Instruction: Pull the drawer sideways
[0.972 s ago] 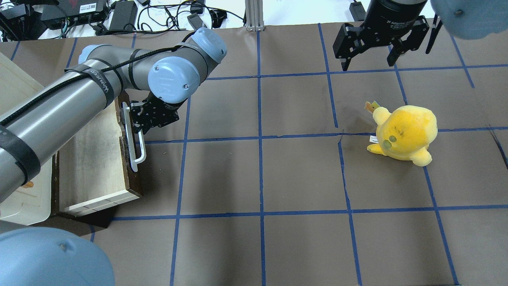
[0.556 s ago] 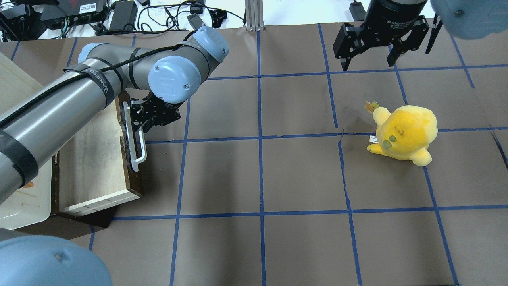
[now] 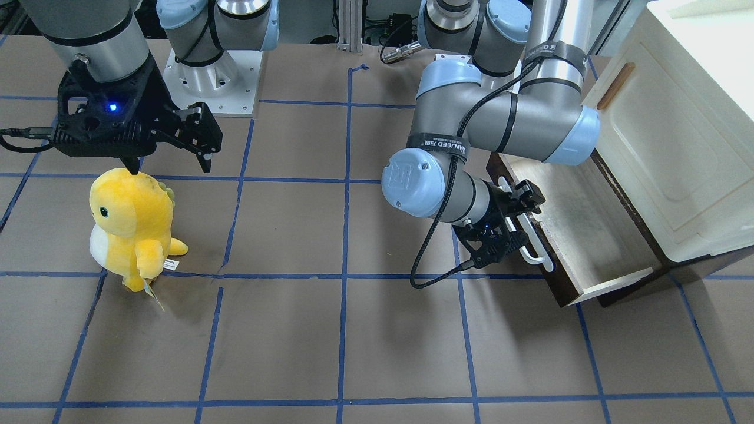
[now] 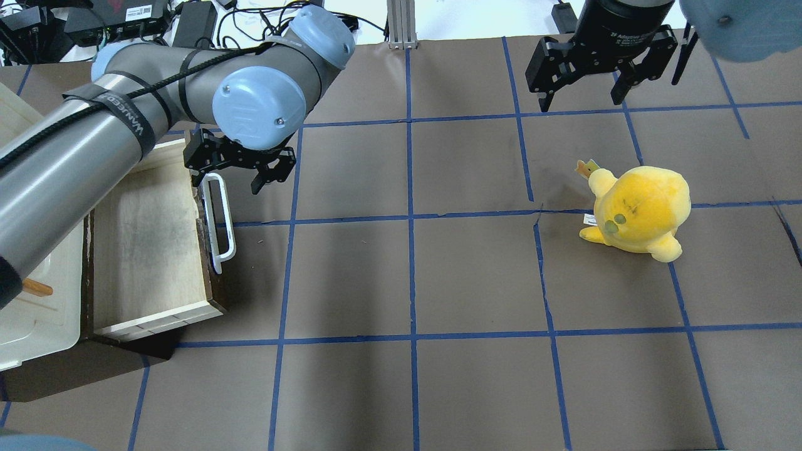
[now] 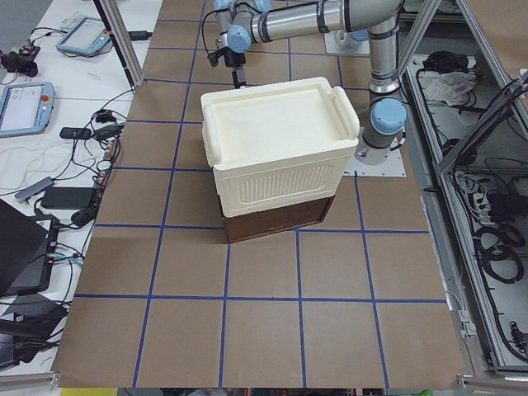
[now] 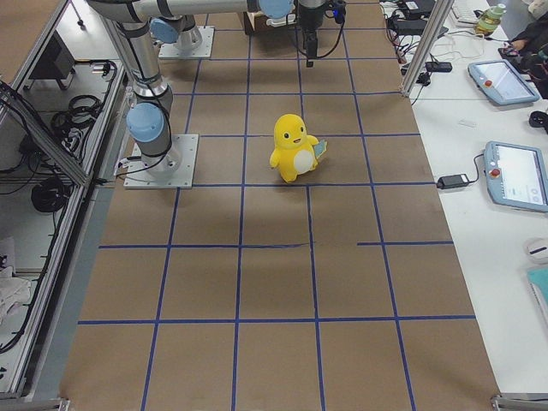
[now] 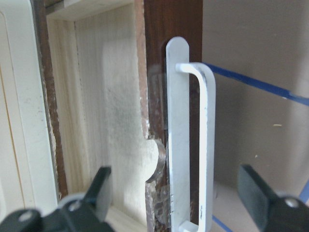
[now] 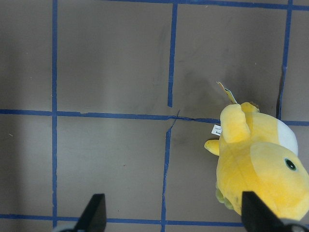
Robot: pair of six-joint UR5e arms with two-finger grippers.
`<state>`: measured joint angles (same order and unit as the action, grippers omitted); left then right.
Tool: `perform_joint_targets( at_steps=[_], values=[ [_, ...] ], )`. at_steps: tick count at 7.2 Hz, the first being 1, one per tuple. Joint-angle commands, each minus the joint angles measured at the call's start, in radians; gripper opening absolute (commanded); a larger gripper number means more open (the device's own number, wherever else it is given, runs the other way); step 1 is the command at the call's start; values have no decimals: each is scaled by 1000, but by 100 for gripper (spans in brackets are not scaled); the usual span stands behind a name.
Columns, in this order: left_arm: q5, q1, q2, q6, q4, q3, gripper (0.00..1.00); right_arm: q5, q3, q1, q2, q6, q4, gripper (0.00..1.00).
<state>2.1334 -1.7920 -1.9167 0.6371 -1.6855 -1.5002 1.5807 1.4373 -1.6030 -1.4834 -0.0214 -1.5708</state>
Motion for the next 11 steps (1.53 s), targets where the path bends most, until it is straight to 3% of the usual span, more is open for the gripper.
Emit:
perform_joint_targets(
  at_steps=[1, 3, 5, 8, 10, 11],
  values=[
    [-232, 14, 56, -113, 13, 99, 100, 1, 0, 0, 0, 0, 0, 100],
    [-306, 66, 109, -206, 52, 159, 100, -1, 0, 0, 0, 0, 0, 100],
    [-349, 120, 152, -317, 60, 146, 100, -1, 0, 0, 0, 0, 0, 100],
    [-551, 216, 231, -373, 27, 140, 100, -1, 0, 0, 0, 0, 0, 100],
    [-547, 302, 267, -702, 38, 123, 100, -1, 0, 0, 0, 0, 0, 100],
    [-541, 304, 286, -724, 40, 92, 100, -1, 0, 0, 0, 0, 0, 100]
  ],
)
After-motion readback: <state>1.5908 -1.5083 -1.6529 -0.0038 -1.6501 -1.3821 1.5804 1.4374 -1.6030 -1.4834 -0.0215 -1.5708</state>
